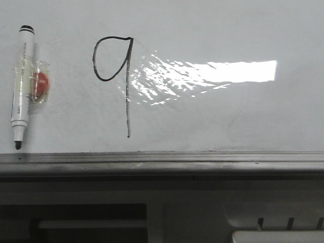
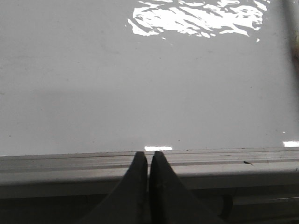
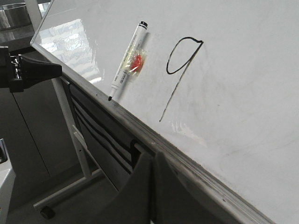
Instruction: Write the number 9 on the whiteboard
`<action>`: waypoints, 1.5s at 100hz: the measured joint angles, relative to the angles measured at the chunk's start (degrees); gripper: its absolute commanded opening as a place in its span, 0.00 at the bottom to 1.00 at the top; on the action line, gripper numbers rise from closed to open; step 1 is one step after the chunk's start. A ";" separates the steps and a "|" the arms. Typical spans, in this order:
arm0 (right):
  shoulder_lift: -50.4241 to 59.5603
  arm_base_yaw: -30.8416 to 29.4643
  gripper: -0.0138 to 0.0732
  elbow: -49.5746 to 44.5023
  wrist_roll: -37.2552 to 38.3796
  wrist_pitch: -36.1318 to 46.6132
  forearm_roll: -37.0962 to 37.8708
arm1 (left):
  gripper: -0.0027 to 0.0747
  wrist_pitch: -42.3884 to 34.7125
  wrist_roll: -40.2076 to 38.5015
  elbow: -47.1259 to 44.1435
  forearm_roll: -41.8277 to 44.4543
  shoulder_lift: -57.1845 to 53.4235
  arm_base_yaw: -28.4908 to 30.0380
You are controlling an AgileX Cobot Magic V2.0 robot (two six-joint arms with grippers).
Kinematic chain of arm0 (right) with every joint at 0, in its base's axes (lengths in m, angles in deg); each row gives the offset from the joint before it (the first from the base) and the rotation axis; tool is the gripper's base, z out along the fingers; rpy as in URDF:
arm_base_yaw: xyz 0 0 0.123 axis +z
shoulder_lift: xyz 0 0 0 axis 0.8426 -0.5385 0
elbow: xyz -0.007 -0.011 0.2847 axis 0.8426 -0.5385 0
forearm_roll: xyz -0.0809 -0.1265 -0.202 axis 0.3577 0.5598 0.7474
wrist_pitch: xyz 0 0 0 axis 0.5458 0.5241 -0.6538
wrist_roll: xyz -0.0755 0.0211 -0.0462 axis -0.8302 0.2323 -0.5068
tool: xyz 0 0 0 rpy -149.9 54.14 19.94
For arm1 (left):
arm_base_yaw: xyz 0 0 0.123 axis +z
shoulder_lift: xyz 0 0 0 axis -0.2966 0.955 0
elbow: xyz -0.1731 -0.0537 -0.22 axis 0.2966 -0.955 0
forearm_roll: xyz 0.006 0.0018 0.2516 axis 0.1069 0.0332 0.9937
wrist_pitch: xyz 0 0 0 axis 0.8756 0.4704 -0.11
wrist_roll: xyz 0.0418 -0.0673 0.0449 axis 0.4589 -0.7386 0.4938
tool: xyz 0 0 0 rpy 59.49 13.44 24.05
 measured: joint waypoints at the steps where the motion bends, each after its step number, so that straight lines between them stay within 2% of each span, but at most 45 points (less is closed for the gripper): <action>1: 0.00 0.00 0.08 0.00 0.00 0.00 0.00 | 0.01 0.00 0.00 0.00 0.00 0.00 0.00; 25: 0.29 0.00 0.08 -1.16 0.00 0.13 0.00 | 0.01 0.00 0.00 0.00 0.00 0.00 0.00; 43: 0.29 0.00 0.08 -6.92 0.00 2.71 0.00 | 0.01 0.00 0.00 0.00 0.00 0.00 0.00; 57: 0.29 -3.00 0.08 -11.28 0.00 4.98 -1.93 | 0.01 0.00 0.00 0.00 0.00 0.00 0.00; 71: 0.35 -8.95 0.08 -11.28 0.00 11.55 -3.67 | 0.01 0.03 0.00 0.00 0.00 0.00 0.00; 88: 0.35 -19.71 0.08 -11.28 0.00 18.82 -4.02 | 0.01 0.03 0.00 0.00 0.00 0.00 0.00; 107: 0.56 -30.84 0.08 -11.28 0.00 19.91 -2.06 | 0.01 0.03 0.00 0.00 -0.09 0.00 0.00; 129: 4.74 -39.74 0.08 -11.28 0.00 16.95 0.00 | 0.01 0.03 0.00 0.00 -0.09 0.00 0.00; 150: 12.27 -46.47 0.08 -11.28 0.00 3.98 0.78 | 0.01 0.03 0.00 0.00 -0.09 0.00 0.00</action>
